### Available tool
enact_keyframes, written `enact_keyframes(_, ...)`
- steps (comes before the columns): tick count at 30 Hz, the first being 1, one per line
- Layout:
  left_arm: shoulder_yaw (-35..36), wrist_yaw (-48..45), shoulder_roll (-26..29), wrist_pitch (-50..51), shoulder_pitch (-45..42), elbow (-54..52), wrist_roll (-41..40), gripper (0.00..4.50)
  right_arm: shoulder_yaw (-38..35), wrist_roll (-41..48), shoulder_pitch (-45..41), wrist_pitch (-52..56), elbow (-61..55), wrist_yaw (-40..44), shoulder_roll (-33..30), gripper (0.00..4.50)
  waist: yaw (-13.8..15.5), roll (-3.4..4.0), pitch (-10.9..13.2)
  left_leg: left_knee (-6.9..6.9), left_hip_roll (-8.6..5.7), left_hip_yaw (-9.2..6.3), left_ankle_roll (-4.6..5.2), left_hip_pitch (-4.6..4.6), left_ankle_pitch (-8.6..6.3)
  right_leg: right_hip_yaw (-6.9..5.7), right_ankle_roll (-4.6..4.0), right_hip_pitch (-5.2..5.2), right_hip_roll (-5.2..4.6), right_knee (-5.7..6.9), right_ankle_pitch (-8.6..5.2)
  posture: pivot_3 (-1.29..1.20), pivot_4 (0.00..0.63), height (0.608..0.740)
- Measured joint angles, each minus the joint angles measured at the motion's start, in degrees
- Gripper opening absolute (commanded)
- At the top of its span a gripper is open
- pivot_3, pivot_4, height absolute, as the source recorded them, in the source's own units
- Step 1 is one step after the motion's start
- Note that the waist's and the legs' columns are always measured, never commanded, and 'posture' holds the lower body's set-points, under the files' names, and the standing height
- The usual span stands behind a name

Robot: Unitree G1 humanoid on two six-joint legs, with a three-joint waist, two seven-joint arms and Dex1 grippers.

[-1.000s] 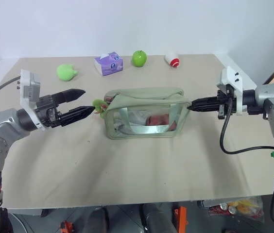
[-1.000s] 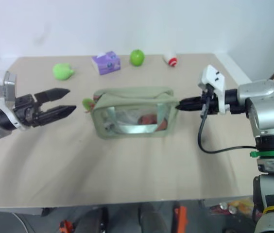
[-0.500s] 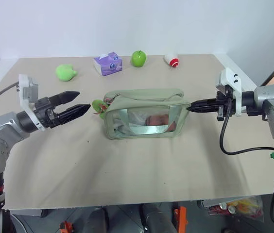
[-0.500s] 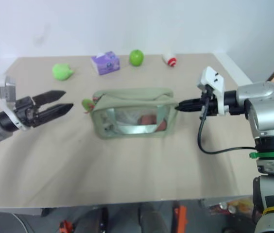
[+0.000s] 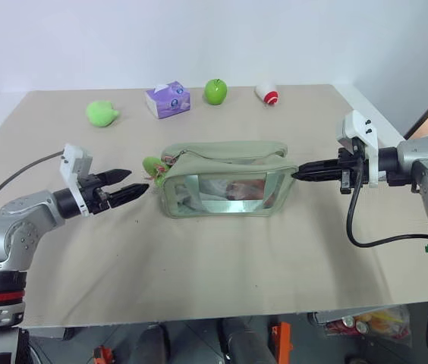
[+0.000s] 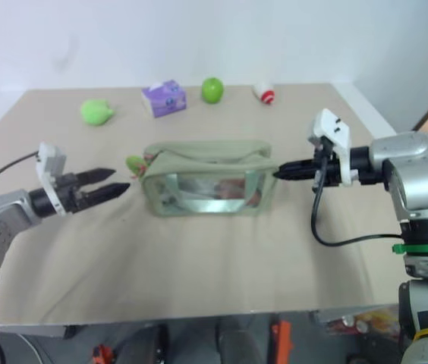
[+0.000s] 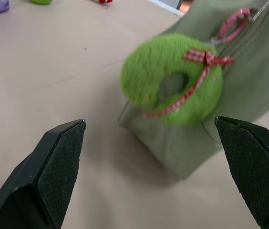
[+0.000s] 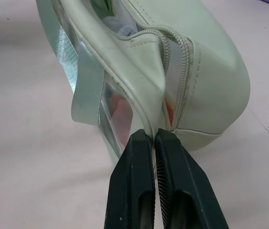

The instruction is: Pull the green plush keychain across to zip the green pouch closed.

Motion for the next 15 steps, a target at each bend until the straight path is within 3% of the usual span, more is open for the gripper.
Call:
enact_keyframes(14, -2.74, 2.54, -7.05, -2.42, -7.33, 9.84, 6.7, 4.5, -1.36, 1.09, 1.91, 1.03, -2.08, -0.85, -0.05, 0.03, -0.09, 0.0, 0.0, -0.02, 0.0, -0.02, 0.0, 0.02, 0.0, 0.04, 0.02, 0.03, 0.04, 0.01, 0.03, 0.0, 0.15, 0.74)
enact_keyframes(15, -2.81, 2.61, -7.47, -2.63, -7.63, 10.42, 7.19, 4.25, -1.39, 1.14, 2.02, 1.12, -2.22, -1.11, -0.05, 0.0, -0.09, 0.0, 0.0, -0.01, 0.0, -0.02, 0.0, 0.02, 0.0, 0.04, 0.02, 0.03, 0.05, 0.01, 0.04, 0.0, 0.15, 0.74)
